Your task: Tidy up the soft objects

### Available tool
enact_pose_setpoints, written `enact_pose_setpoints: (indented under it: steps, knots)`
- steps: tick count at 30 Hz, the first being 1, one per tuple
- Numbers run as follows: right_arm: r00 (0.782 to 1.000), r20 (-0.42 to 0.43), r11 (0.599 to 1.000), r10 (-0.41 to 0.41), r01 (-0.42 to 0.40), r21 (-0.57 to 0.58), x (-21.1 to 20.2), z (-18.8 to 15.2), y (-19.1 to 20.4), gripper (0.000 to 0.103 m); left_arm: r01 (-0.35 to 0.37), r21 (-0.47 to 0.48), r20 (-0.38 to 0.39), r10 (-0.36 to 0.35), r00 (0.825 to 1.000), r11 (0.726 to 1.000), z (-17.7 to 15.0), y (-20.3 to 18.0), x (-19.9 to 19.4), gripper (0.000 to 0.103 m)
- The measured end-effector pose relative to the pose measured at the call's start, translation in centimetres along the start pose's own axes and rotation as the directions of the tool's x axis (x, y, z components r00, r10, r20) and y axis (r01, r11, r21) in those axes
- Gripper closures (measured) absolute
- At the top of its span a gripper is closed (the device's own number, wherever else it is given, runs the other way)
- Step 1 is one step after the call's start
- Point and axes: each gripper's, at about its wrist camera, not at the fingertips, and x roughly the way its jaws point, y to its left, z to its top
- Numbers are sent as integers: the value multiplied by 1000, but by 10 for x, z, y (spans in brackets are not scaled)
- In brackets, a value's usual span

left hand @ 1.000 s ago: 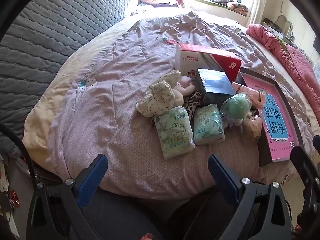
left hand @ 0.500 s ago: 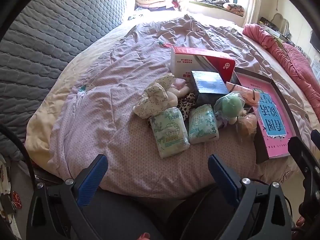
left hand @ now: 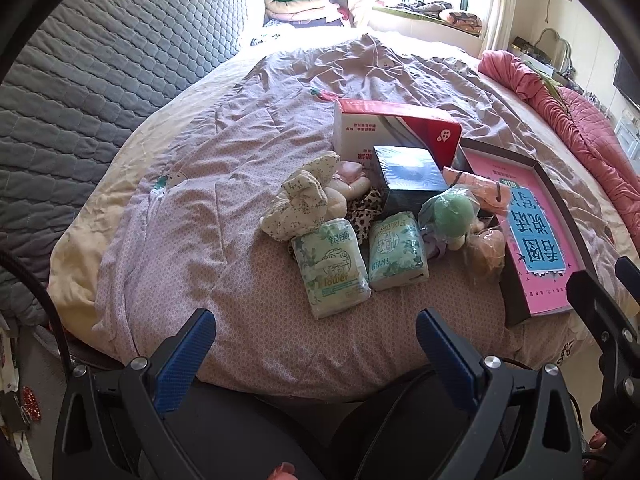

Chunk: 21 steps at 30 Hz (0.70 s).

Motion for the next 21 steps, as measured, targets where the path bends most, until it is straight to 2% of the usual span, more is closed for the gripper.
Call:
enact_pose_setpoints:
  steps: [21]
  knots:
    - [1000,-7,1000,-5,5,3,2,-3,-3,1,1,6,-4,-1,1000,1000,-1,0,0,2]
